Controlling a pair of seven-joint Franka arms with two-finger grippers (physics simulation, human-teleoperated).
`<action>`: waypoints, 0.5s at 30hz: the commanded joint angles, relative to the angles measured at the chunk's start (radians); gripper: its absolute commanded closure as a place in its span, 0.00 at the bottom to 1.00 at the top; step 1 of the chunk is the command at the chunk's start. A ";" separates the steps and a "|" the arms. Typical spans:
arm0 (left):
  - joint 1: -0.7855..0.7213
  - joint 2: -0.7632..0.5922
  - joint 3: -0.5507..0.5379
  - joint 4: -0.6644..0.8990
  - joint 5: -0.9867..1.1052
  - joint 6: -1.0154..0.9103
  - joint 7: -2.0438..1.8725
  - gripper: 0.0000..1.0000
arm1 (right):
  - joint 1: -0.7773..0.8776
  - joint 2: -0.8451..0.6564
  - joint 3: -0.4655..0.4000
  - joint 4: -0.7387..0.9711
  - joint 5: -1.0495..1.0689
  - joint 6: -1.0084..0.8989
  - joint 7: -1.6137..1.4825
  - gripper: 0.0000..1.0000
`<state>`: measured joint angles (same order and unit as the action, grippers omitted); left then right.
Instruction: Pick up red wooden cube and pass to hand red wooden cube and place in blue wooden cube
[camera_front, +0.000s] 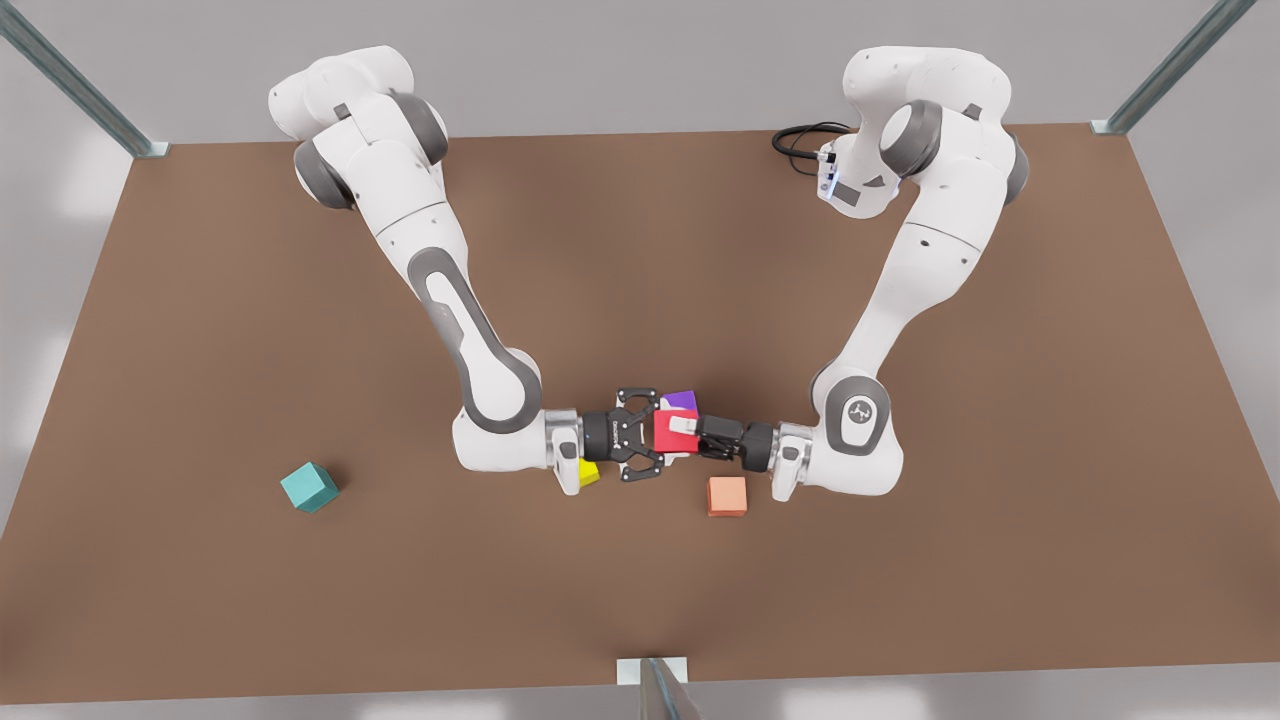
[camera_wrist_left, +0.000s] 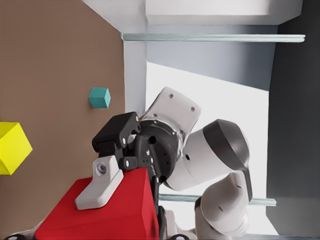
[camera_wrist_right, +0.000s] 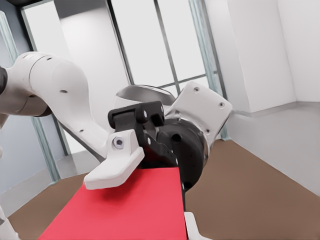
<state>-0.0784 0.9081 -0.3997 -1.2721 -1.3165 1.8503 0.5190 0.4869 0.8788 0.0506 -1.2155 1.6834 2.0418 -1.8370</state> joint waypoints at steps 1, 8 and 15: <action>0.002 -0.001 -0.001 0.000 0.002 -0.005 0.001 0.00 | -0.001 -0.003 0.002 0.001 0.002 0.003 0.024 0.44; 0.092 -0.008 0.002 0.000 0.016 -0.109 -0.004 0.00 | -0.047 -0.006 -0.008 -0.018 -0.016 -0.018 0.015 0.44; 0.146 -0.163 -0.018 0.300 1.511 -0.738 -0.419 0.00 | -0.383 -0.136 -0.011 -0.027 -1.164 -0.446 0.545 0.43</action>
<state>0.0769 0.7596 -0.4121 -0.9913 -0.3925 1.4632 0.4348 0.1301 0.7610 0.0381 -1.2432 0.9625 1.8224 -1.7452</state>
